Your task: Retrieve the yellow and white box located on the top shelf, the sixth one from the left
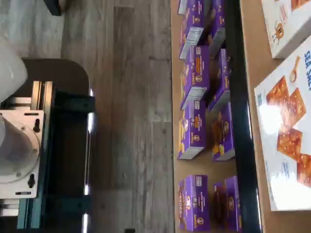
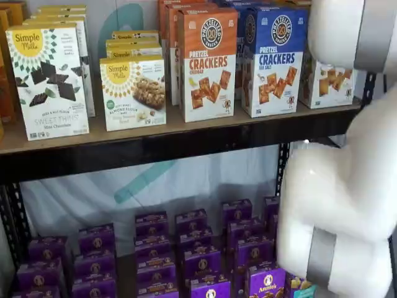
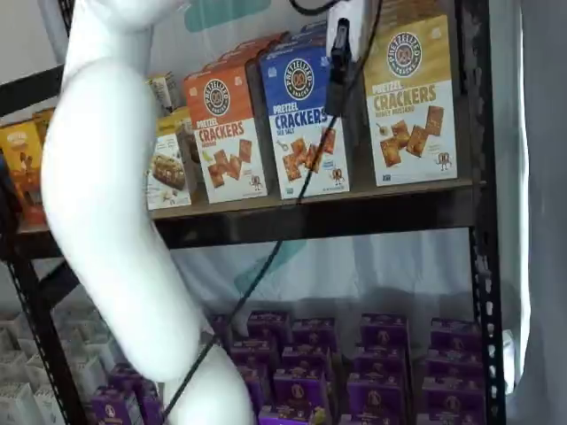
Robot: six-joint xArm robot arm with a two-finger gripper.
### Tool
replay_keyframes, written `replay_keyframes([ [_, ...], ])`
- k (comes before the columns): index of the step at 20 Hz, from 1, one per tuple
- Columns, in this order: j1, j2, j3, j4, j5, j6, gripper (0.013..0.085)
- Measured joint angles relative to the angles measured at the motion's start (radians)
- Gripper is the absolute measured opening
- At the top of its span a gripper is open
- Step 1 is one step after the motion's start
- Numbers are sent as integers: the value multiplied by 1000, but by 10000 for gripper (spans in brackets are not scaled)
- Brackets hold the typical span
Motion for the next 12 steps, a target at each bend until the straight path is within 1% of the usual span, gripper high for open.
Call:
replay_keyframes([
  [1,7,-1,-1,-16,-1,-1,850],
  [2,26,-11,4,-71,-5,-9,850],
  [3,27,-19,10,-86,-7,-14,850],
  [4,23,-26,17,-92,-8,-20,850],
  [6,16,-42,35,-87,-22,-26,850],
  [8,-1,-62,58,-65,-46,-33,850],
  [12,-36,-96,90,1,-117,-44,850],
])
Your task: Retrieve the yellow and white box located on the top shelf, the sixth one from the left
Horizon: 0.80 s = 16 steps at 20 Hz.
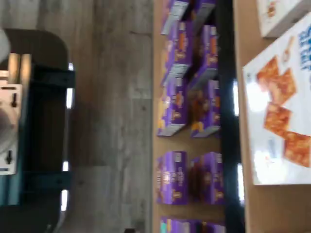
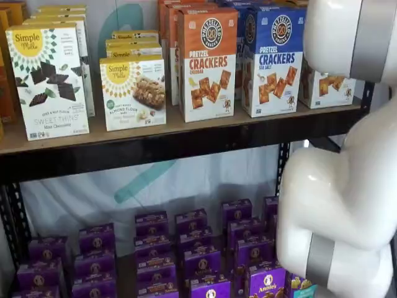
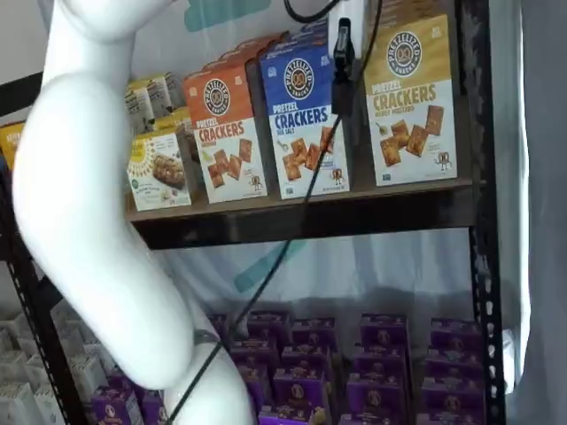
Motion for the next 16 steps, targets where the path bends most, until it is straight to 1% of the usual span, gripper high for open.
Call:
replay_keyframes([
  [3,-22,1,-10,63,-17,7,850],
  [6,-45,-5,-7,139,-47,17,850],
  [9,-56,0,-27,207,-69,40,850],
  [12,-59,14,-52,244,-84,58,850],
  [15,-42,30,-69,251,-127,66,850],
  [16,-32,33,-66,249,-155,65,850],
])
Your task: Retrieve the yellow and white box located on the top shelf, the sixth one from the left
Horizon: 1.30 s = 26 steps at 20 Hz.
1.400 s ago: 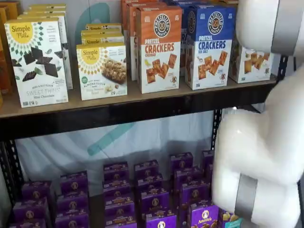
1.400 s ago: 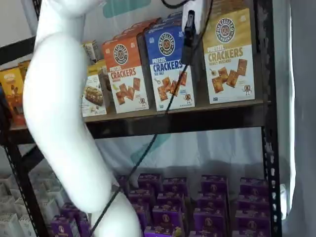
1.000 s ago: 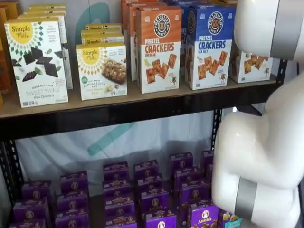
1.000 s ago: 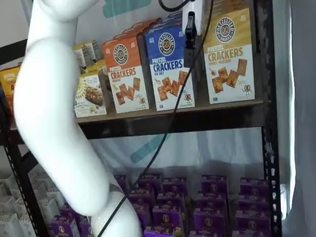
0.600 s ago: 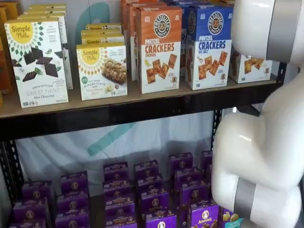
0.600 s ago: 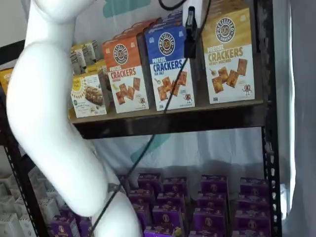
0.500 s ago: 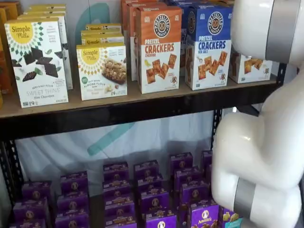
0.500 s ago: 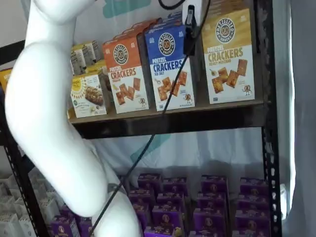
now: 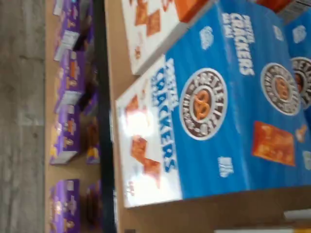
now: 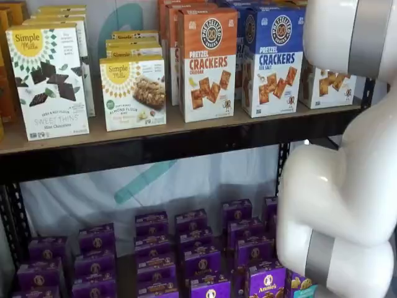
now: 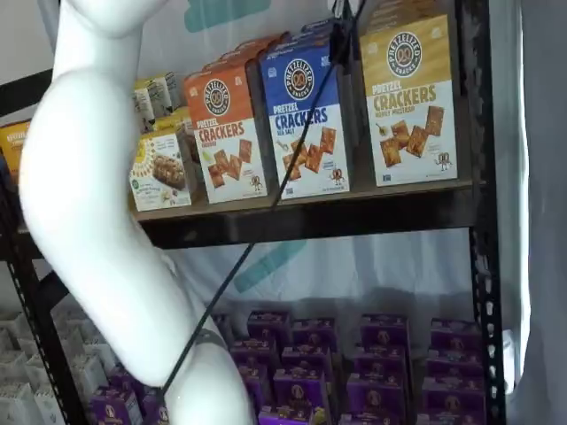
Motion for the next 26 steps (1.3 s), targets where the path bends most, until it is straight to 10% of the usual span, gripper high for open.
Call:
replay_keyframes([
  [26,154,250,-223,-202,-92,32,850],
])
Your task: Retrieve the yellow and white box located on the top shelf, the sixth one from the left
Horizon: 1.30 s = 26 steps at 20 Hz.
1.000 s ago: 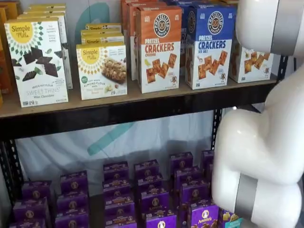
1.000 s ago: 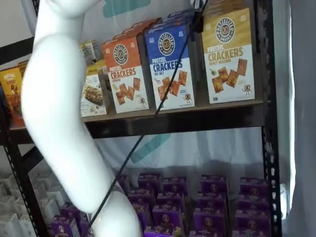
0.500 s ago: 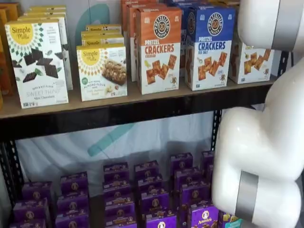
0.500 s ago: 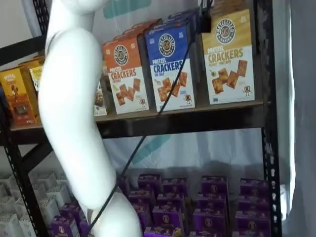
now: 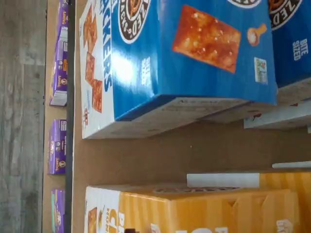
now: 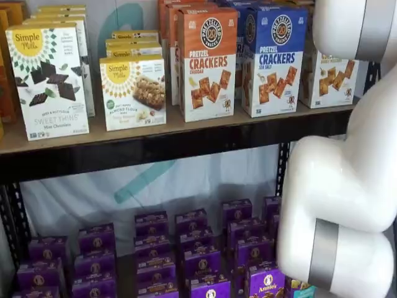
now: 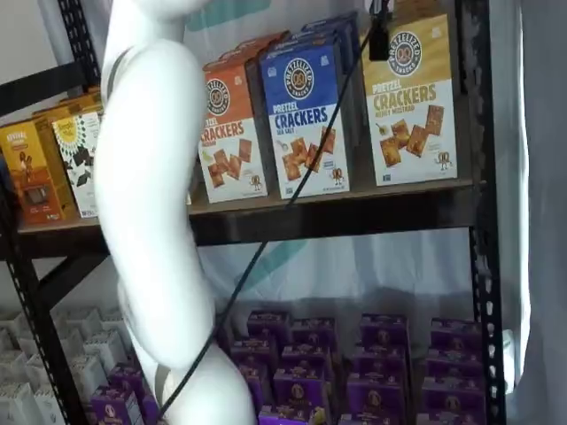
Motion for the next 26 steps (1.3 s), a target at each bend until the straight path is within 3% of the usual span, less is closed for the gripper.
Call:
replay_keyframes([
  [9,31,62,-99,-89,83,17,850],
  [16,76,62,-112,-213,121,19,850],
  [26,81,52,-101,-224,133,23,850],
])
